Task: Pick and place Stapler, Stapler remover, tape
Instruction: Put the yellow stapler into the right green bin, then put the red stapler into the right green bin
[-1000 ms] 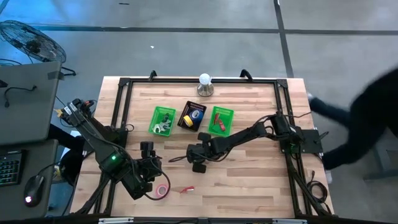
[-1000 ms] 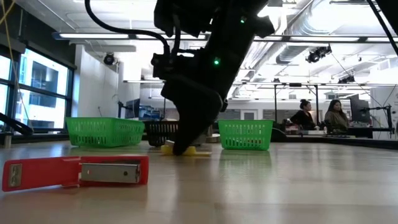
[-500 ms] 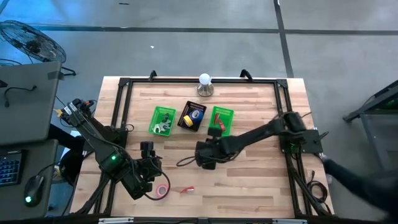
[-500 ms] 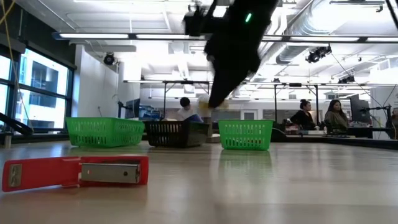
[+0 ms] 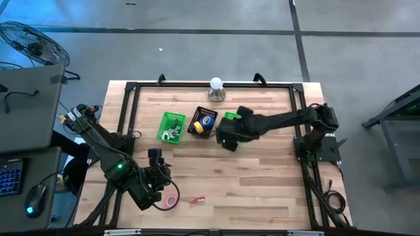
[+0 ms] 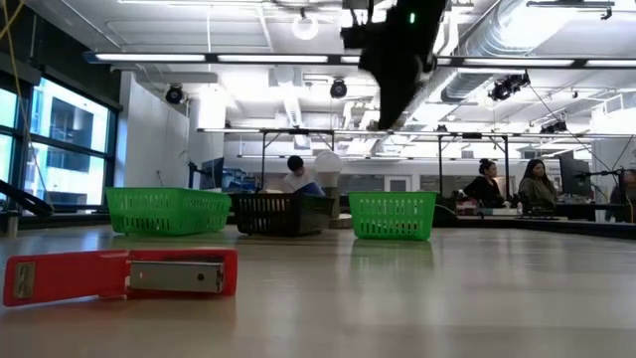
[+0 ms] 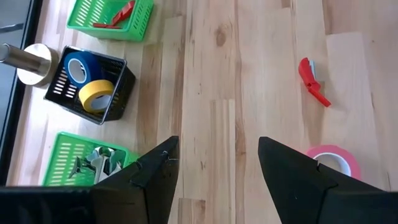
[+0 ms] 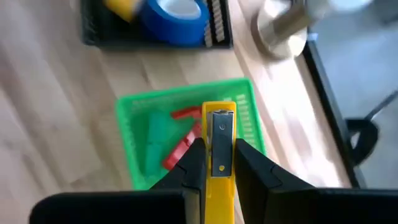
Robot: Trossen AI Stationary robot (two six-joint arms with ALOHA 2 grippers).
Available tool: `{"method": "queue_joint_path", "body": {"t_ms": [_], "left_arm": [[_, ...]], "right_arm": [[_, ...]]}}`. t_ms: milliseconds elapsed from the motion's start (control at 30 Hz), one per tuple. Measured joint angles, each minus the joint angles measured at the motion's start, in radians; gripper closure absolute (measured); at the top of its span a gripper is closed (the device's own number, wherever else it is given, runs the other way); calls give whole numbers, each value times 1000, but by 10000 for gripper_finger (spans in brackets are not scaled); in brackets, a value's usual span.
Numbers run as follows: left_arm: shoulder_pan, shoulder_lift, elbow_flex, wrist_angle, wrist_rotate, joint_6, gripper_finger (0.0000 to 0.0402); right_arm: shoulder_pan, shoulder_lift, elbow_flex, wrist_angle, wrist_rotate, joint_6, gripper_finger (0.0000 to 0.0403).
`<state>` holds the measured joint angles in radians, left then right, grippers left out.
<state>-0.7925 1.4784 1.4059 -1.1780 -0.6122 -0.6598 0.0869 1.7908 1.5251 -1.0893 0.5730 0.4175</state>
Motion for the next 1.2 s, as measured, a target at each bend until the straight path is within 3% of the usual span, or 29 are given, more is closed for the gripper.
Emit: {"method": "queue_joint_path", "body": {"t_ms": [233,500,633,867,1067,1200], "left_arm": [[0,0,0,-4,11,0,188],[0,0,0,-4,22,-3,188],[0,0,0,-4,21,-29,188],[0,0,0,-3,27,-51,188],[0,0,0,-1,79,-57,188],[0,0,0,-1,81,-57,188]], "right_arm": [[-103,1,-172,147,-162,-18,346],[-129,2,-315,348,-142,-62,189],[-118,2,-293,343,-192,-82,142],[-87,1,-207,297,-185,-78,134],[-84,0,-211,237,-92,-78,135],[-101,0,-242,264,-148,-78,134]]}}
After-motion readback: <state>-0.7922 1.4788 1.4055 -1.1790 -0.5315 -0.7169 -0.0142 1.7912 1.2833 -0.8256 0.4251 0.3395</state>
